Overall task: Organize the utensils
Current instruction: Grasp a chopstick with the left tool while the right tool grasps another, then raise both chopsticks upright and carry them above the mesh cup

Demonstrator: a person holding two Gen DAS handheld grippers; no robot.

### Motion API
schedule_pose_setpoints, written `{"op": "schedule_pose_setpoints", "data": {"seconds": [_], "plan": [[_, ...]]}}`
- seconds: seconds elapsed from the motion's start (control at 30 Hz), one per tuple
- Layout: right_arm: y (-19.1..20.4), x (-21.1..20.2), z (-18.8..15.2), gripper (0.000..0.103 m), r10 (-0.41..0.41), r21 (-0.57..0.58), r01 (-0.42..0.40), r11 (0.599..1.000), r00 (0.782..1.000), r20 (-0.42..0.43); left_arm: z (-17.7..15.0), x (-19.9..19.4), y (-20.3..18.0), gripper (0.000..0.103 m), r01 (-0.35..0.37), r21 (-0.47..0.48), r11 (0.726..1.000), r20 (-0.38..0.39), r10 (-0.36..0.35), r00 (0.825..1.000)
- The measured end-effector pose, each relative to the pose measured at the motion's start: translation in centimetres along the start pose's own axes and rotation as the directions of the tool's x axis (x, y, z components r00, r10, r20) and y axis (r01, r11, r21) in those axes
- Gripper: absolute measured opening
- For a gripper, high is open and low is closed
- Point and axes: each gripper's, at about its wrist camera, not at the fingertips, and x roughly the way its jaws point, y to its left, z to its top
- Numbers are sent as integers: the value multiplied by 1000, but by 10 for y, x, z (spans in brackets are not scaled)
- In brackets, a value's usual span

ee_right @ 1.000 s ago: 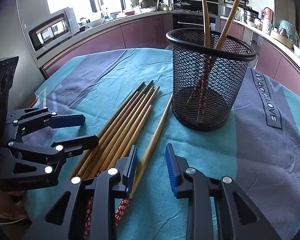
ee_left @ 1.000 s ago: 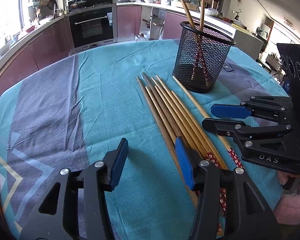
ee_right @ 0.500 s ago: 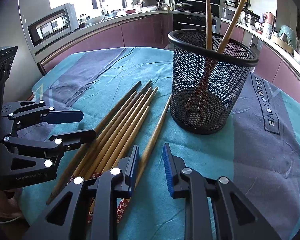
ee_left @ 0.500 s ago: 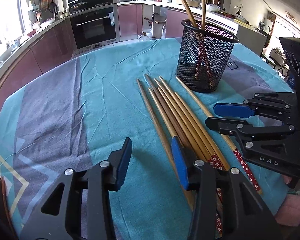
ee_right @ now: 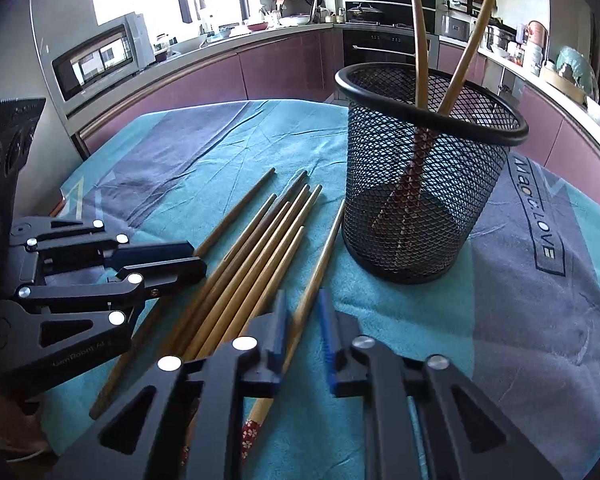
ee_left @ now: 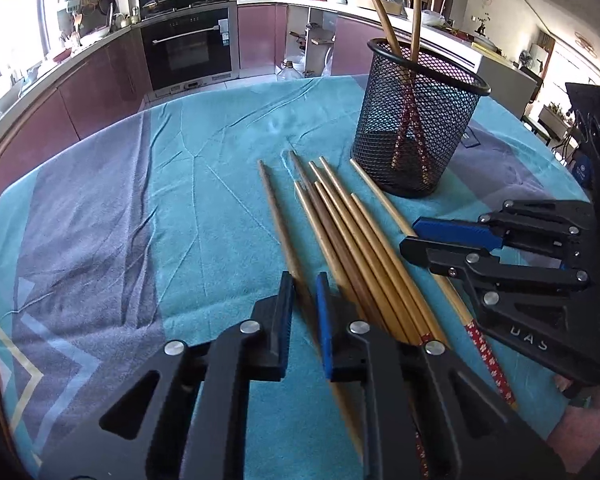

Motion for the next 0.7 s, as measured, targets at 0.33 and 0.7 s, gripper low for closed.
{"op": "schedule_pose_setpoints", "data": {"seconds": [0.33, 0.7], "plan": [[-13, -9, -3, 5, 69, 60, -71, 996, 997, 20, 1, -11, 8, 8, 33, -66, 997, 32, -31, 999], [-25, -57, -1, 5, 206, 79, -219, 973, 968, 147, 12, -61, 16, 7, 200, -74, 977, 154, -187, 970]]}}
